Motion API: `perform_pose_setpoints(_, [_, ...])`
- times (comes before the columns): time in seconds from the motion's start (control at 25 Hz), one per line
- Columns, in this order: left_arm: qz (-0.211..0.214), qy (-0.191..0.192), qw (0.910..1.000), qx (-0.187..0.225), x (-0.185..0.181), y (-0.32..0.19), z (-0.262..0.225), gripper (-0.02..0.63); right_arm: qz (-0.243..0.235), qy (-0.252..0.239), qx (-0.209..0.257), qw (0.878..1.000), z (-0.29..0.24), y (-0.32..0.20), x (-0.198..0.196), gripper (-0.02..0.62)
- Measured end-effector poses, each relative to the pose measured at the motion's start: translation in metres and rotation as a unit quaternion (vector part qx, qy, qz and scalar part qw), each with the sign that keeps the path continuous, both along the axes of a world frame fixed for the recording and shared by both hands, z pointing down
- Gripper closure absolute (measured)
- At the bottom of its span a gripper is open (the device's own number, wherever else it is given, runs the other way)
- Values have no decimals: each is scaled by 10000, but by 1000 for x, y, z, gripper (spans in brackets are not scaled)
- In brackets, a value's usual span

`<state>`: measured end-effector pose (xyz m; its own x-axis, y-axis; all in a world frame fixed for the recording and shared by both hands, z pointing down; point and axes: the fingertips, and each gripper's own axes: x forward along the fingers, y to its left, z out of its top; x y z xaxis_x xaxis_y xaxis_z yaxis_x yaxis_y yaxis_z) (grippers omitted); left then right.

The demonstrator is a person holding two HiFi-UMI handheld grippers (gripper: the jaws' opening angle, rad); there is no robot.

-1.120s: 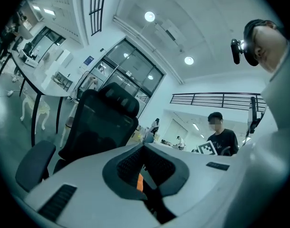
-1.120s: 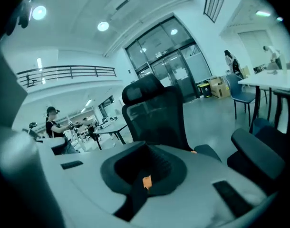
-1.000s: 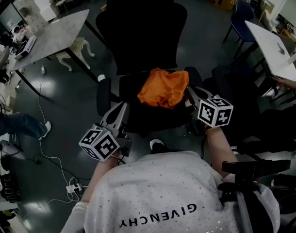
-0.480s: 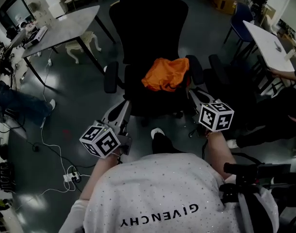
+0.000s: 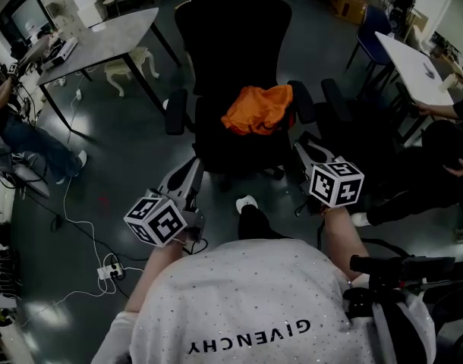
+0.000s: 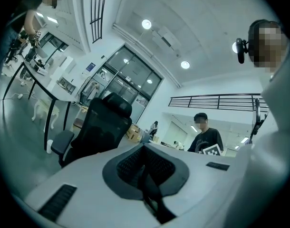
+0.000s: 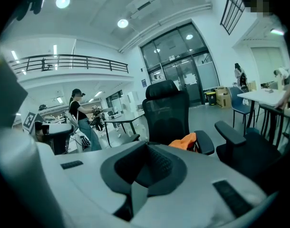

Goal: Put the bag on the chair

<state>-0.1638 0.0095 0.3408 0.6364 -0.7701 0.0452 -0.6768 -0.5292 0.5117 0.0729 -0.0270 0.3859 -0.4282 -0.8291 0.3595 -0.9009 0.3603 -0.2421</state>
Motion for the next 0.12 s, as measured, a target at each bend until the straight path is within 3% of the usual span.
perform_pose_setpoints(0.12, [5, -13, 10000, 25, 1, 6, -3, 606, -10, 26, 3, 10000, -1, 6, 1, 592])
